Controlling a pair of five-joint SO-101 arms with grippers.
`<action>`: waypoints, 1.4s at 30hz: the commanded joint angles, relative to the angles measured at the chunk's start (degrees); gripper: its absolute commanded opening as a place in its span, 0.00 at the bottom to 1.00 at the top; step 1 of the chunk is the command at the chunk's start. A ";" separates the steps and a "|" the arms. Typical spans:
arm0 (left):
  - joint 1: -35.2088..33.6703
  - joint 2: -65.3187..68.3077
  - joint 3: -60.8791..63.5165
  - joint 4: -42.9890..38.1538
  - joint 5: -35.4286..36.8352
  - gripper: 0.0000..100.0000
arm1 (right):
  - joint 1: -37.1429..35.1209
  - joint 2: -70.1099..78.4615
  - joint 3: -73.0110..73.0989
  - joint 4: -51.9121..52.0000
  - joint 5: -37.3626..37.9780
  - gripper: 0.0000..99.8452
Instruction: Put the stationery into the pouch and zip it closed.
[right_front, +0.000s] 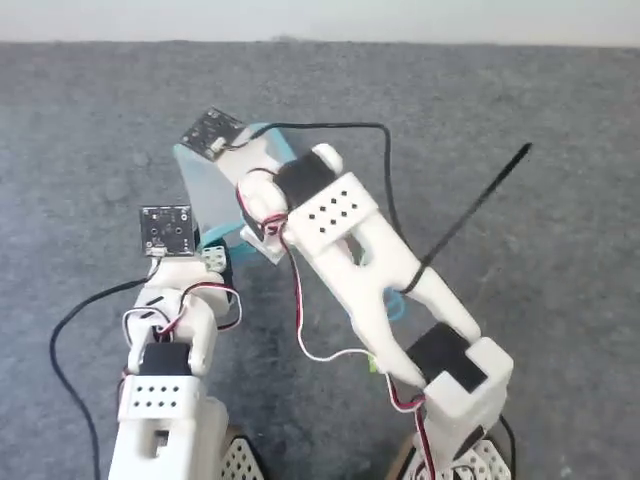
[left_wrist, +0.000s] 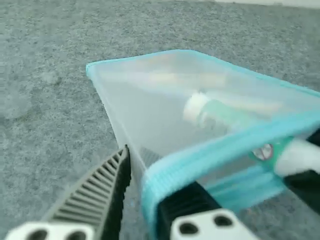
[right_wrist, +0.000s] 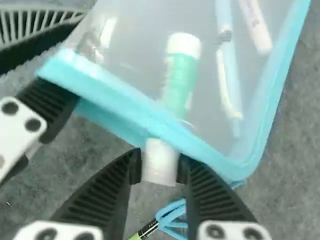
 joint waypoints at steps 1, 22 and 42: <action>1.14 0.35 -0.84 -1.93 -0.53 0.01 | 1.89 -2.15 -6.42 3.38 -0.44 0.25; -2.11 0.35 -1.19 -3.08 -0.53 0.01 | 7.96 -56.22 61.01 -8.04 3.34 0.23; -6.07 0.44 -2.86 -3.08 -0.09 0.01 | 7.16 -64.66 89.67 -26.95 0.70 0.23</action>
